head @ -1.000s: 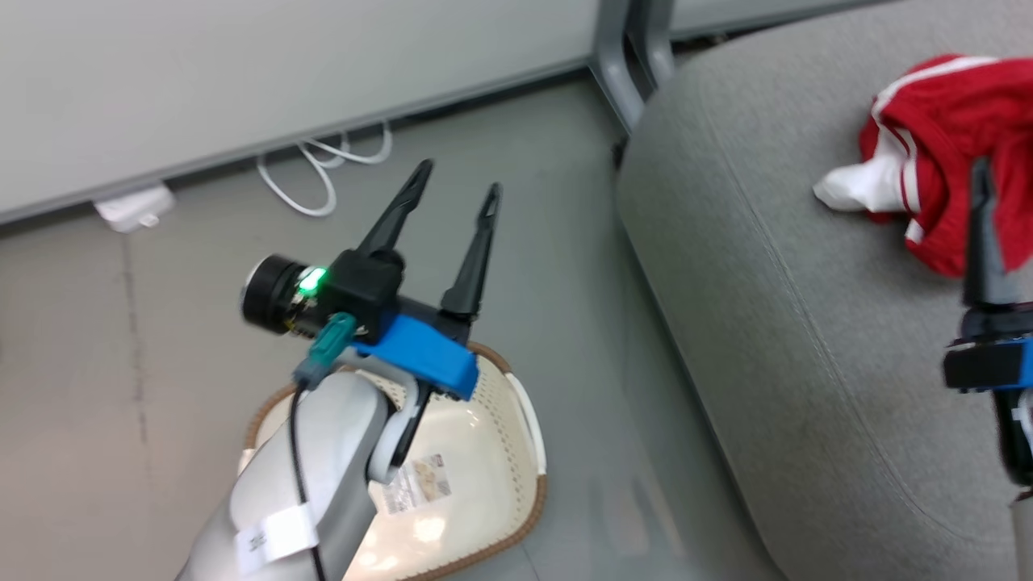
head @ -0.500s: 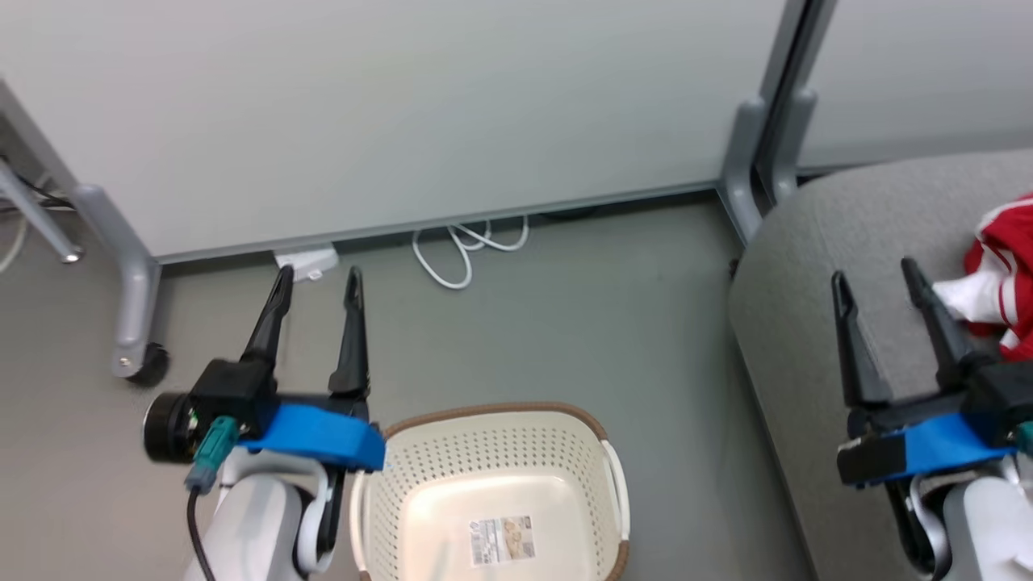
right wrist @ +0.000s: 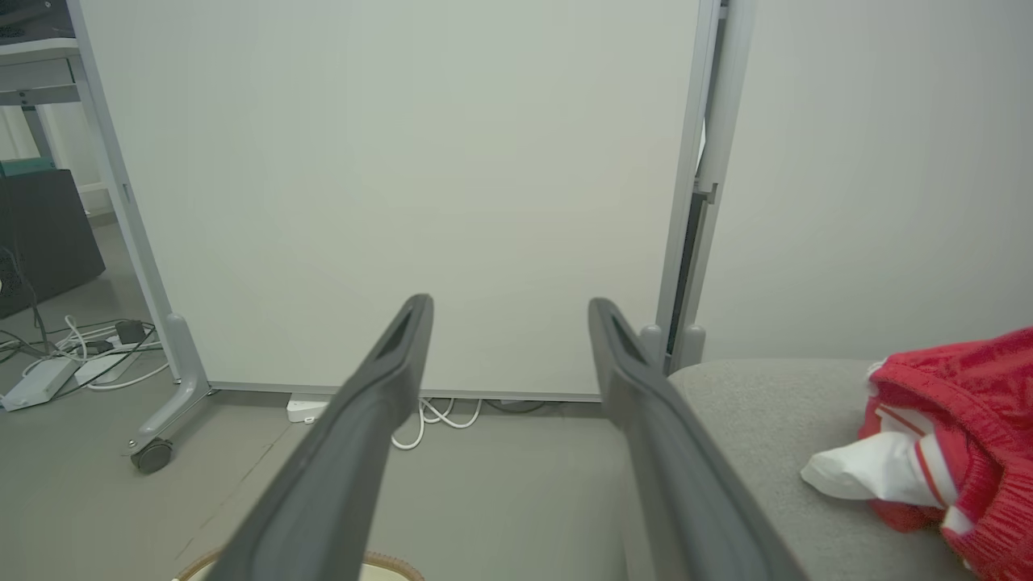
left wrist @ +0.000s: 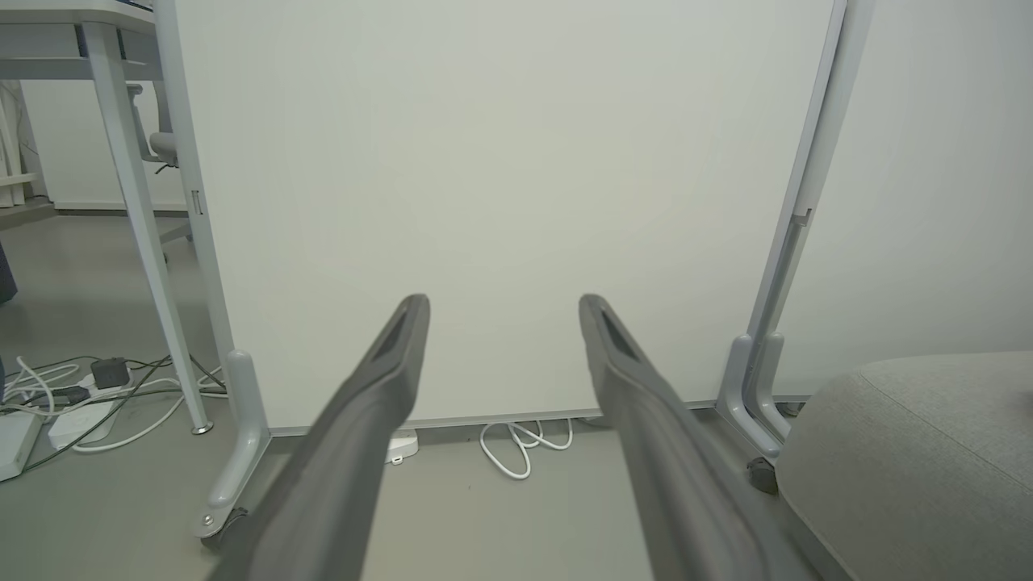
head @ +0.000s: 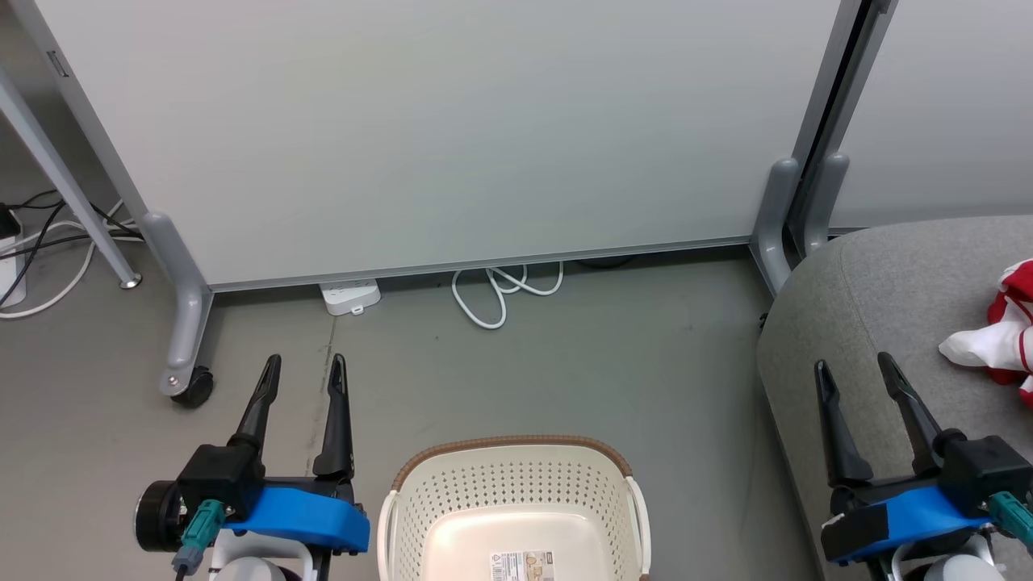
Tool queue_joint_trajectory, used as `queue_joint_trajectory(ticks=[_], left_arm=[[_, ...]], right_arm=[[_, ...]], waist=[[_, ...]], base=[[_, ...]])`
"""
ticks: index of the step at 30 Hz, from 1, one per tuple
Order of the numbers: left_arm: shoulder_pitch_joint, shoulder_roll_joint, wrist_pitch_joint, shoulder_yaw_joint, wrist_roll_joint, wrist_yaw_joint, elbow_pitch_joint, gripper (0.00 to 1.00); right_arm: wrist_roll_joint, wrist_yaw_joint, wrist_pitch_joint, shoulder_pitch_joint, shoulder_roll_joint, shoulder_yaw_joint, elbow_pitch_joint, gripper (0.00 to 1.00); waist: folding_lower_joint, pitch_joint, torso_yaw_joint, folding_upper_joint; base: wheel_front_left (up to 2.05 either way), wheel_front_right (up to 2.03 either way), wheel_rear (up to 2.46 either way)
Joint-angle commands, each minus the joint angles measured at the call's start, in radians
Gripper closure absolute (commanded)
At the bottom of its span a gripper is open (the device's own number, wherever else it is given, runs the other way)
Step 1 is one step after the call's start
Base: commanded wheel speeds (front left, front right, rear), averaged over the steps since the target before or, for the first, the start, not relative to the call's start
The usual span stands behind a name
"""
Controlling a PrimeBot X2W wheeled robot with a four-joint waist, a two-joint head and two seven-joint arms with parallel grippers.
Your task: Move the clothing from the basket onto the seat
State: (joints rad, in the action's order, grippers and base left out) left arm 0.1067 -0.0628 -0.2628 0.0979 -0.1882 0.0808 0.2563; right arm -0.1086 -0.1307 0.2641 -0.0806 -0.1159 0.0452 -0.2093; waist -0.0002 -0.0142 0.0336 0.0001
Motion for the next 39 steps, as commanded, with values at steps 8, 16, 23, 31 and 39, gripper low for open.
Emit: queue_joint_trajectory(ticks=[8,16,23,31,39], left_arm=[[-0.022,0.010,-0.003,-0.041,0.011,0.024,0.003,0.00],[-0.036,0.013,-0.003,-0.047,0.008,0.036,0.012,0.00],[-0.037,0.013,-0.003,-0.039,0.015,0.030,0.016,0.00],[-0.057,0.012,0.019,-0.050,-0.016,0.028,0.057,1.00],[-0.049,0.012,0.059,-0.068,-0.172,0.030,0.049,1.00]], right_arm=[[-0.013,0.000,0.000,0.042,0.017,0.014,-0.007,0.00],[-0.017,0.000,0.000,0.045,0.023,0.016,-0.013,0.00],[-0.020,0.000,0.000,0.047,0.019,0.017,-0.014,0.00],[-0.051,0.000,-0.015,0.048,0.027,0.021,-0.057,1.00],[-0.212,0.000,-0.056,0.039,0.031,0.027,-0.053,1.00]], waist=[[0.0002,-0.018,0.006,-0.0001],[0.0002,-0.028,0.005,-0.0001],[0.0002,-0.027,0.008,-0.0001],[0.0002,-0.026,0.008,-0.0001],[0.0002,-0.023,0.005,-0.0001]], base=[[0.00,0.00,0.00],[0.00,0.00,0.00],[0.00,0.00,0.00],[0.00,0.00,0.00],[0.00,0.00,0.00]])
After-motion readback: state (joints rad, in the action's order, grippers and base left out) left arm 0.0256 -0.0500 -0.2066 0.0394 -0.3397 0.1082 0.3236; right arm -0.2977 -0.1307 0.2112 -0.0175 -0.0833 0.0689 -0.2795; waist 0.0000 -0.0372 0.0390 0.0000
